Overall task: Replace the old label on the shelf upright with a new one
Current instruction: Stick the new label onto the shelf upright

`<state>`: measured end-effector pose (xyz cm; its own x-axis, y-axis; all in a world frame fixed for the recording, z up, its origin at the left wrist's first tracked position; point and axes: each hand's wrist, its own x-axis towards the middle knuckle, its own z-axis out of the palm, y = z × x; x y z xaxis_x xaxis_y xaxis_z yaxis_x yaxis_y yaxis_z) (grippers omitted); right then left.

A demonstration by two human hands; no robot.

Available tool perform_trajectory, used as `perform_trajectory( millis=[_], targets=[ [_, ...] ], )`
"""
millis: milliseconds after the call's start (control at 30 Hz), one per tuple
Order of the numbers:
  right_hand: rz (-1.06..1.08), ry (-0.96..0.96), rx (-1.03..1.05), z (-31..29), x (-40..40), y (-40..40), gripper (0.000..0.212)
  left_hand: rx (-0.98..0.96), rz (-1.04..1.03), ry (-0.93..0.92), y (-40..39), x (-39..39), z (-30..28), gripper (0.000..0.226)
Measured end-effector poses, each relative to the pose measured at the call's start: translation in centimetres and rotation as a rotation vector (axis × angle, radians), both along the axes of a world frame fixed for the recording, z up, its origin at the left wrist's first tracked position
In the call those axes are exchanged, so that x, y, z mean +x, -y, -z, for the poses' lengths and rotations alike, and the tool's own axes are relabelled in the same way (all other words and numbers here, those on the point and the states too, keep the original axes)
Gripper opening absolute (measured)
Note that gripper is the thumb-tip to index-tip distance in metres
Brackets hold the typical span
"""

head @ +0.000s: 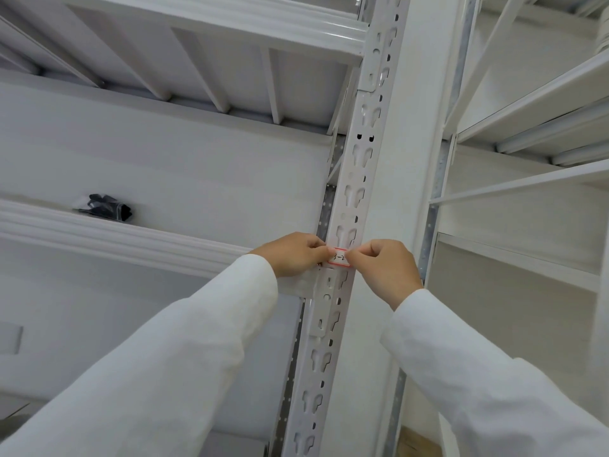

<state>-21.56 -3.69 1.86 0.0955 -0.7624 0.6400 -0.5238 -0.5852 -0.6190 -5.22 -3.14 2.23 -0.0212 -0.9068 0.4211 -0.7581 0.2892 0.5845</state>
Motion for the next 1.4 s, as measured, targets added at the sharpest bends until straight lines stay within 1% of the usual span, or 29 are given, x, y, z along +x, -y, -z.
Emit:
perform_trajectory(
  millis=[67,133,200,300,367,400,500,600,667,733,800,867,967,1033,1100,1200,1300,1400],
  targets=[
    [-0.009,-0.012,-0.001,0.0,-0.2,0.0,0.013,0.04,0.017,-0.036,-0.1,0.0,-0.1,0.047],
    [-0.011,-0.02,0.008,-0.1,-0.4,0.1,0.011,0.045,-0.004,-0.024,-0.2,-0.3,-0.1,0.059],
    [-0.006,-0.031,0.02,-0.3,-0.6,0.1,0.014,0.012,-0.056,0.017,-0.2,-0.7,0.0,0.061],
    [0.027,-0.06,0.028,-0.7,-0.9,0.1,0.029,-0.03,-0.139,0.055,-0.1,-1.4,0.1,0.048],
    [0.053,-0.046,0.031,-0.9,-1.1,0.3,0.038,-0.046,-0.172,0.078,-0.1,-1.7,0.2,0.047],
    [0.071,-0.039,0.03,-0.9,-1.1,0.3,0.039,-0.047,-0.171,0.076,-0.1,-1.6,0.2,0.049],
    [0.139,-0.037,0.013,-0.6,-1.8,0.8,0.04,-0.021,-0.127,0.034,0.0,-1.2,0.2,0.071],
    [0.108,0.018,0.051,-0.4,-2.8,1.3,0.044,-0.003,-0.077,0.005,0.3,-0.9,0.0,0.087],
    [0.055,0.033,0.048,-0.4,-2.8,1.6,0.054,0.003,-0.053,-0.002,0.2,-0.8,0.0,0.088],
    [-0.009,-0.012,0.075,-0.5,-2.1,1.4,0.061,0.001,-0.044,-0.002,0.2,-0.8,0.0,0.087],
    [-0.086,-0.086,0.141,-0.5,-1.0,1.2,0.057,0.002,-0.036,-0.012,0.2,-0.8,0.0,0.087],
    [-0.132,-0.111,0.17,-0.5,0.0,1.1,0.05,0.004,-0.04,-0.04,0.5,-0.6,0.0,0.088],
    [-0.153,-0.059,0.149,-0.3,0.7,1.6,0.047,-0.006,-0.048,-0.065,0.8,-0.5,0.0,0.082],
    [-0.182,-0.038,0.137,-0.3,0.5,1.7,0.039,-0.009,-0.05,-0.055,0.9,-0.6,0.0,0.083],
    [-0.271,-0.017,0.16,-0.1,-0.2,1.9,0.028,-0.005,-0.057,-0.049,1.0,-0.6,0.1,0.084],
    [-0.375,0.02,0.194,0.4,-1.2,2.3,0.02,0.004,-0.049,-0.029,0.8,-0.6,0.1,0.081],
    [-0.39,0.016,0.167,0.6,-1.4,2.6,0.016,-0.005,-0.003,-0.01,0.8,-0.4,0.2,0.071],
    [-0.409,-0.009,0.153,0.5,-1.5,2.4,0.012,-0.002,0.014,-0.011,0.6,-0.3,0.2,0.072]
  ],
)
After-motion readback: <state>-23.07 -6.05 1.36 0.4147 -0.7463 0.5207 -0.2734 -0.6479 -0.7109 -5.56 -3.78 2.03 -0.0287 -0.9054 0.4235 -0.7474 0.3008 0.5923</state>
